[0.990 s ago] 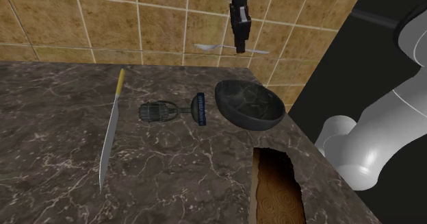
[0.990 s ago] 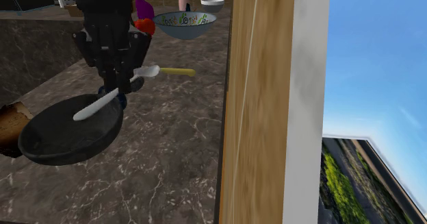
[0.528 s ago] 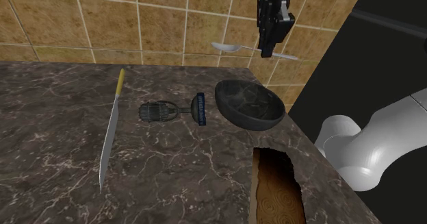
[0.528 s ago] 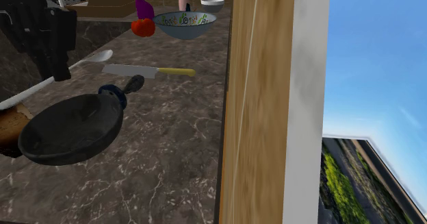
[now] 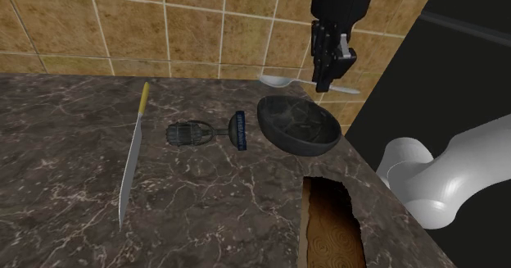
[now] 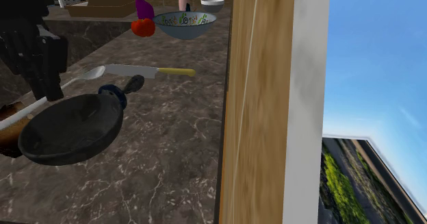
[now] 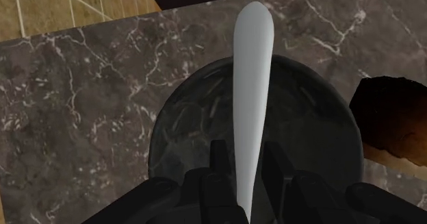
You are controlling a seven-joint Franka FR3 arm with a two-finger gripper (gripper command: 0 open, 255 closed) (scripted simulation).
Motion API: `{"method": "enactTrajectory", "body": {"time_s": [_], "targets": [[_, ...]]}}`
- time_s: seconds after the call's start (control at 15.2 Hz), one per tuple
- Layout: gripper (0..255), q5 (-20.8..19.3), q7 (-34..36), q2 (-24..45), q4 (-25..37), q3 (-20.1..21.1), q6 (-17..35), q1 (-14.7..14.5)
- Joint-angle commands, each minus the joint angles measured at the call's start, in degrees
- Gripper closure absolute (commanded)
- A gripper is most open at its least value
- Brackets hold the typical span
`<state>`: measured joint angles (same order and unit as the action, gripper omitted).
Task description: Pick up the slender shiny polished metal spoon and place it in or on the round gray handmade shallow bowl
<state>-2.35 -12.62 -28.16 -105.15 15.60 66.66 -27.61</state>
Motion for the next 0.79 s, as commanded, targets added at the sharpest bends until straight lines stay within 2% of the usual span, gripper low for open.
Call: {"method": "enactTrajectory", "body": {"time_s": [0.0,0.46,0.73], "targets": [[255,0.3,0.2,-0.8,-2.4,0.0,1.6,-0.2],[255,0.9,0.5,-3.1,-9.8,0.0,6.8,-0.6],[255,0.9,0.6,-3.3,-10.6,0.0,7.3,-0.6]]}}
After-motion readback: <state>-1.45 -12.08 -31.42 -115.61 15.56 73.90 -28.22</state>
